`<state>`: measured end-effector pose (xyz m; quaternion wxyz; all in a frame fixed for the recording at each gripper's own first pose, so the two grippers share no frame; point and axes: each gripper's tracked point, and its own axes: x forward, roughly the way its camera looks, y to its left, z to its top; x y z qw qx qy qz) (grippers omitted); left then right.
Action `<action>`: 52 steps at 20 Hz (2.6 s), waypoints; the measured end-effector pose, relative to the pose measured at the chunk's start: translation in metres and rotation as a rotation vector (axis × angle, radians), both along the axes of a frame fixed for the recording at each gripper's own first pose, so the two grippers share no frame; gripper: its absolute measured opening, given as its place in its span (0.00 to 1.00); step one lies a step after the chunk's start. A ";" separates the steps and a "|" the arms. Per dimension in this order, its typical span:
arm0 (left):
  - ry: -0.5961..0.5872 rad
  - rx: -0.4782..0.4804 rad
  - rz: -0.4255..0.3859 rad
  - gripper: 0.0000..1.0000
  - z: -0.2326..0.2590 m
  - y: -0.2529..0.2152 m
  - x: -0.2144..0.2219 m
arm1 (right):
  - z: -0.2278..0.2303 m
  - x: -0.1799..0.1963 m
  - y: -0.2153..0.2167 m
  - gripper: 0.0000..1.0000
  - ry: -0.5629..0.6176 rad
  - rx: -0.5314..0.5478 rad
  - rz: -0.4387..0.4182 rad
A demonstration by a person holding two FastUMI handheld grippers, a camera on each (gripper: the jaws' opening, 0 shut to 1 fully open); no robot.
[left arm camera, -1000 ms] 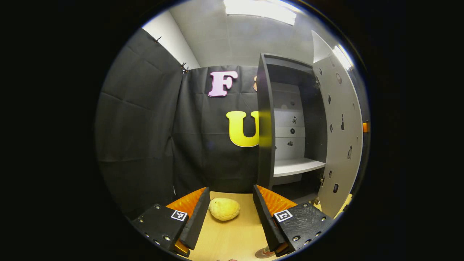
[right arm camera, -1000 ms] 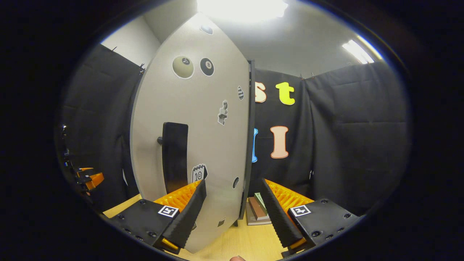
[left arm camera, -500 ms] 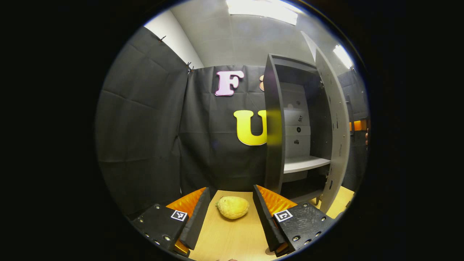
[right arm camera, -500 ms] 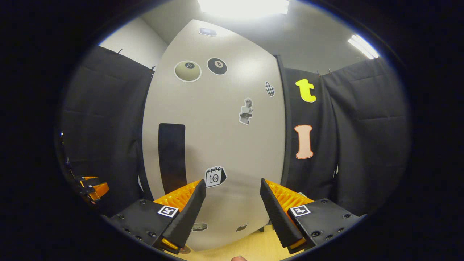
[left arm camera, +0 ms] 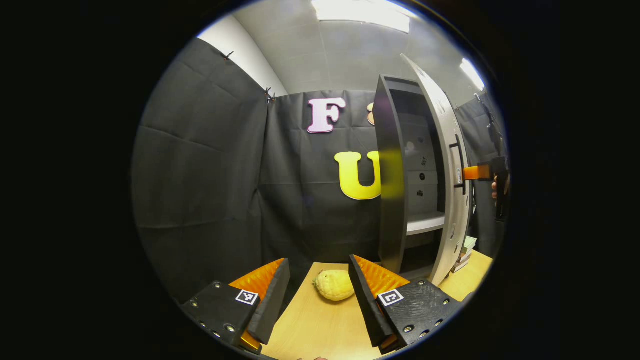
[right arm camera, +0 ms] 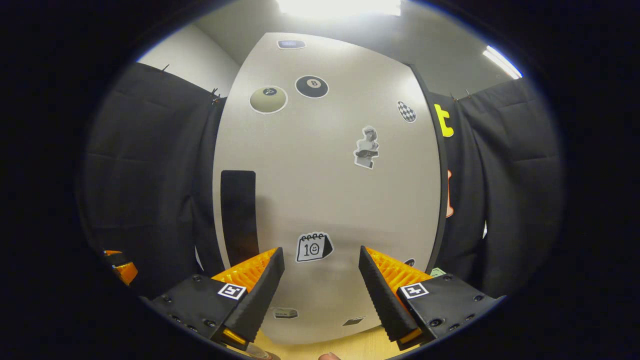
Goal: Open the cabinet door with the right hand, grasp the bottle in the cabinet with the left hand and place it on the coaster, then close the cabinet door with the right hand.
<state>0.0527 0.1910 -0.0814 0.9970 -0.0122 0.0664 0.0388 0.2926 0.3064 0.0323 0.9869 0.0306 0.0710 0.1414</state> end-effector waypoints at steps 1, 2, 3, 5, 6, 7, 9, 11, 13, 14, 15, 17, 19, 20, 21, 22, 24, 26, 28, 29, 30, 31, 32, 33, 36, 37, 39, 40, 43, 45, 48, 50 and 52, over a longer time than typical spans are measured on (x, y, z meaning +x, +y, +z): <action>-0.003 0.000 -0.002 0.69 0.000 -0.001 0.000 | 0.001 0.003 0.002 0.92 0.001 0.003 -0.004; -0.006 -0.002 -0.005 0.69 0.000 -0.001 0.001 | -0.001 0.004 0.003 0.92 0.005 0.004 -0.008; -0.008 -0.006 -0.010 0.69 0.002 -0.002 0.001 | -0.001 0.005 0.002 0.92 0.007 0.005 -0.013; -0.014 -0.014 -0.023 0.69 0.006 -0.009 0.003 | 0.002 0.001 -0.005 0.96 0.008 0.016 -0.023; -0.018 -0.016 -0.034 0.69 0.007 -0.014 0.004 | 0.004 -0.001 -0.007 0.96 0.001 0.027 -0.022; -0.023 -0.015 -0.041 0.69 0.011 -0.020 0.006 | 0.008 -0.005 -0.011 0.97 -0.009 0.031 -0.020; -0.035 -0.011 -0.051 0.69 0.020 -0.033 0.007 | 0.014 -0.019 -0.025 0.94 -0.031 0.015 -0.022; -0.044 -0.011 -0.065 0.69 0.029 -0.053 0.007 | 0.020 -0.032 -0.047 0.97 -0.050 0.009 -0.029; -0.046 -0.011 -0.077 0.67 0.035 -0.079 0.009 | 0.024 -0.047 -0.069 0.93 -0.060 0.013 -0.022; -0.047 -0.010 -0.081 0.69 0.038 -0.092 0.007 | 0.026 -0.054 -0.083 0.97 -0.063 0.013 -0.020; -0.050 -0.009 -0.084 0.69 0.043 -0.105 0.006 | 0.027 -0.061 -0.098 0.97 -0.064 0.012 -0.021; -0.057 -0.007 -0.096 0.69 0.054 -0.135 0.005 | 0.027 -0.072 -0.125 0.97 -0.067 0.007 -0.021; -0.062 -0.004 -0.108 0.69 0.063 -0.167 0.000 | 0.024 -0.079 -0.154 0.94 -0.068 0.000 -0.029; -0.064 -0.002 -0.115 0.69 0.068 -0.182 -0.001 | 0.023 -0.084 -0.169 0.94 -0.065 -0.001 -0.033; -0.067 -0.002 -0.121 0.69 0.074 -0.197 -0.003 | 0.021 -0.087 -0.185 0.97 -0.062 -0.001 -0.037; -0.071 -0.002 -0.126 0.69 0.079 -0.210 -0.003 | 0.019 -0.091 -0.200 0.94 -0.061 -0.003 -0.040; -0.081 -0.004 -0.130 0.69 0.089 -0.234 -0.006 | 0.014 -0.097 -0.229 0.97 -0.056 -0.012 -0.045; -0.085 -0.006 -0.124 0.66 0.096 -0.255 -0.010 | 0.006 -0.106 -0.256 0.97 -0.053 -0.019 -0.050; -0.089 0.001 -0.107 0.68 0.102 -0.268 -0.014 | 0.002 -0.110 -0.280 0.97 -0.053 -0.018 -0.051; -0.092 0.009 -0.096 0.68 0.105 -0.272 -0.016 | 0.000 -0.111 -0.289 0.97 -0.054 -0.015 -0.049; -0.093 0.018 -0.086 0.68 0.107 -0.275 -0.019 | -0.001 -0.110 -0.297 0.96 -0.054 -0.014 -0.047; -0.095 0.027 -0.079 0.68 0.111 -0.277 -0.022 | -0.003 -0.109 -0.304 0.97 -0.055 -0.015 -0.049; -0.095 0.035 -0.074 0.68 0.112 -0.279 -0.024 | -0.007 -0.112 -0.317 0.96 -0.053 -0.016 -0.051; -0.092 0.041 -0.073 0.68 0.114 -0.280 -0.026 | -0.010 -0.114 -0.321 0.96 -0.046 -0.015 -0.055; -0.090 0.055 -0.082 0.67 0.115 -0.281 -0.029 | -0.017 -0.124 -0.323 0.96 -0.043 -0.020 -0.048; -0.087 0.062 -0.085 0.67 0.116 -0.280 -0.029 | -0.018 -0.126 -0.323 0.96 -0.047 -0.025 -0.056; -0.087 0.069 -0.086 0.68 0.115 -0.275 -0.034 | -0.017 -0.131 -0.320 0.96 -0.056 -0.025 -0.056; -0.090 0.068 -0.085 0.66 0.117 -0.271 -0.036 | -0.016 -0.133 -0.315 0.96 -0.064 -0.025 -0.050; -0.085 0.066 -0.096 0.68 0.115 -0.263 -0.038 | -0.014 -0.135 -0.306 0.97 -0.071 -0.019 -0.058; -0.085 0.066 -0.098 0.66 0.113 -0.260 -0.035 | -0.013 -0.135 -0.297 0.96 -0.075 -0.022 -0.052; -0.086 0.061 -0.102 0.69 0.110 -0.259 -0.035 | -0.008 -0.139 -0.294 0.98 -0.083 -0.030 -0.049; -0.081 0.057 -0.104 0.69 0.108 -0.258 -0.036 | -0.006 -0.139 -0.290 0.97 -0.085 -0.030 -0.049; -0.081 0.051 -0.107 0.69 0.106 -0.258 -0.035 | -0.006 -0.140 -0.288 0.97 -0.083 -0.029 -0.049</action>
